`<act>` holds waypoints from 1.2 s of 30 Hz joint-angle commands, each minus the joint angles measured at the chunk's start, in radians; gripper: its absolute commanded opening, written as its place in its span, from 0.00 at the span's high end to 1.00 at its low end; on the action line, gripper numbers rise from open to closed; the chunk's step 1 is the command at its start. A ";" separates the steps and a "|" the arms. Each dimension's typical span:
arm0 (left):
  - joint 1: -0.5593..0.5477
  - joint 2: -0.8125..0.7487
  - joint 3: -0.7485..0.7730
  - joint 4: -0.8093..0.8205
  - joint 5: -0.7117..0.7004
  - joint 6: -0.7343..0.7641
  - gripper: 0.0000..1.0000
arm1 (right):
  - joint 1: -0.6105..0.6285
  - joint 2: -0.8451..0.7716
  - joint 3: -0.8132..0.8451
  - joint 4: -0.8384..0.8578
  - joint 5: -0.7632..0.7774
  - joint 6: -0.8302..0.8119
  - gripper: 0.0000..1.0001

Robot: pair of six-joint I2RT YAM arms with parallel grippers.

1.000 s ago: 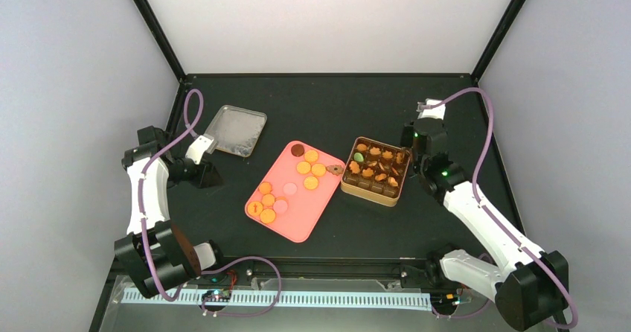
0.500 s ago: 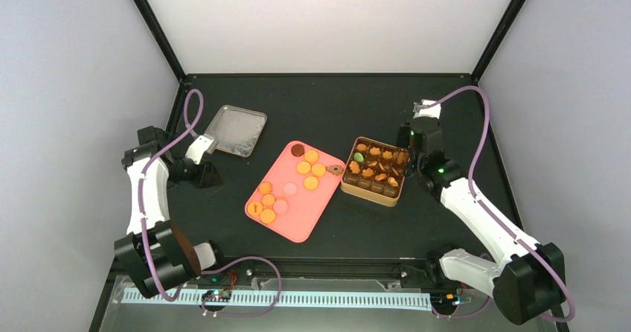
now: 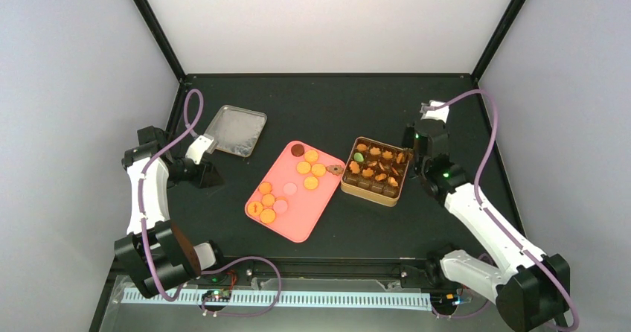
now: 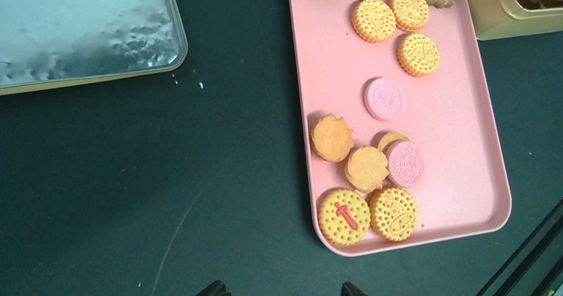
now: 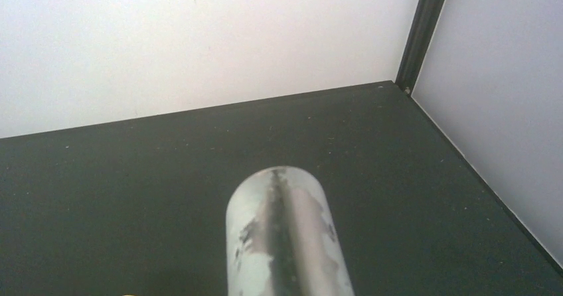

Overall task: Pack the cookies
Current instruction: Pick up the fake cookies from the plate.

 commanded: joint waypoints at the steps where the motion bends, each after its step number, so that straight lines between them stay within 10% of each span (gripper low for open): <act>1: 0.001 -0.014 0.021 -0.024 0.032 0.023 0.55 | -0.005 -0.025 -0.004 -0.001 0.024 0.009 0.80; 9: 0.001 -0.011 0.031 -0.027 0.022 0.019 0.55 | 0.019 -0.079 0.047 -0.018 -0.099 0.023 0.77; 15: 0.002 0.005 0.042 -0.026 0.017 -0.013 0.55 | 0.274 -0.034 0.113 0.030 -0.129 0.054 0.75; 25: 0.004 -0.020 0.031 -0.030 -0.013 -0.004 0.54 | 0.706 0.356 0.330 0.205 -0.230 -0.014 0.72; 36: 0.009 -0.024 0.009 -0.029 -0.032 0.013 0.54 | 0.766 0.651 0.526 0.236 -0.340 -0.067 0.70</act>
